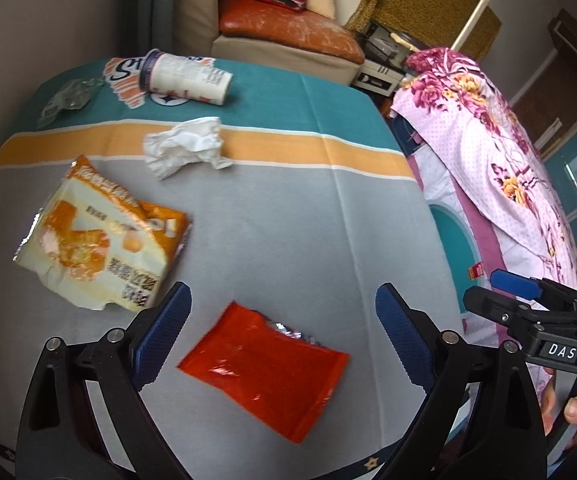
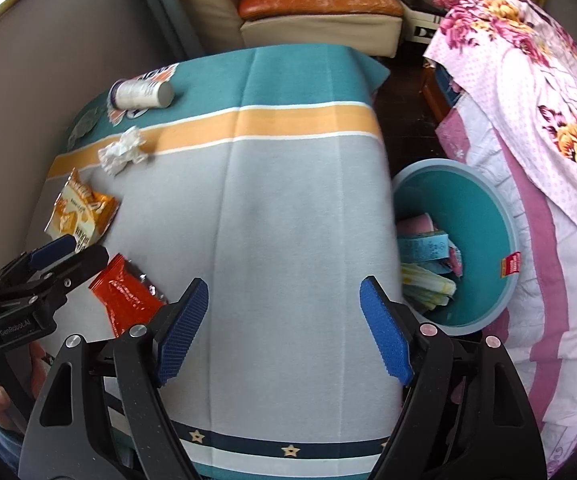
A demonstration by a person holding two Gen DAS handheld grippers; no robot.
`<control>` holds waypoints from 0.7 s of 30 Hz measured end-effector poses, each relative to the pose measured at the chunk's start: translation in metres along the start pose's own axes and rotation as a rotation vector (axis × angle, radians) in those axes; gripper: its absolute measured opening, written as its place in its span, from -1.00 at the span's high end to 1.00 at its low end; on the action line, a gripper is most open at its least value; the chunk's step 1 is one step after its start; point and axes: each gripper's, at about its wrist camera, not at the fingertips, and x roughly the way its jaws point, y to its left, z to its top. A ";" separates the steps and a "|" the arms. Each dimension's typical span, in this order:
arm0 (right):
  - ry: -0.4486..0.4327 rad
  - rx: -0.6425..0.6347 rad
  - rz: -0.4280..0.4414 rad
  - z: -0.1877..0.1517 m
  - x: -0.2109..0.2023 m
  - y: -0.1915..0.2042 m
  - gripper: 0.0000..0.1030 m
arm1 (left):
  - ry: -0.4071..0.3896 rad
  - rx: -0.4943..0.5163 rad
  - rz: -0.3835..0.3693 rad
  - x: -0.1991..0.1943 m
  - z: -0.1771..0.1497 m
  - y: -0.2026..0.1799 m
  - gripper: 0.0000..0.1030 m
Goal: Collect trash
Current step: 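Move both grippers back over the table toward the red wrapper and snack bag, then grasp the red wrapper with the right gripper while the left gripper grasps the orange snack bag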
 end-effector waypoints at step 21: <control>0.218 -0.280 0.057 -0.020 0.079 0.132 -0.47 | -0.018 -0.096 0.090 -0.026 -0.018 0.125 -0.82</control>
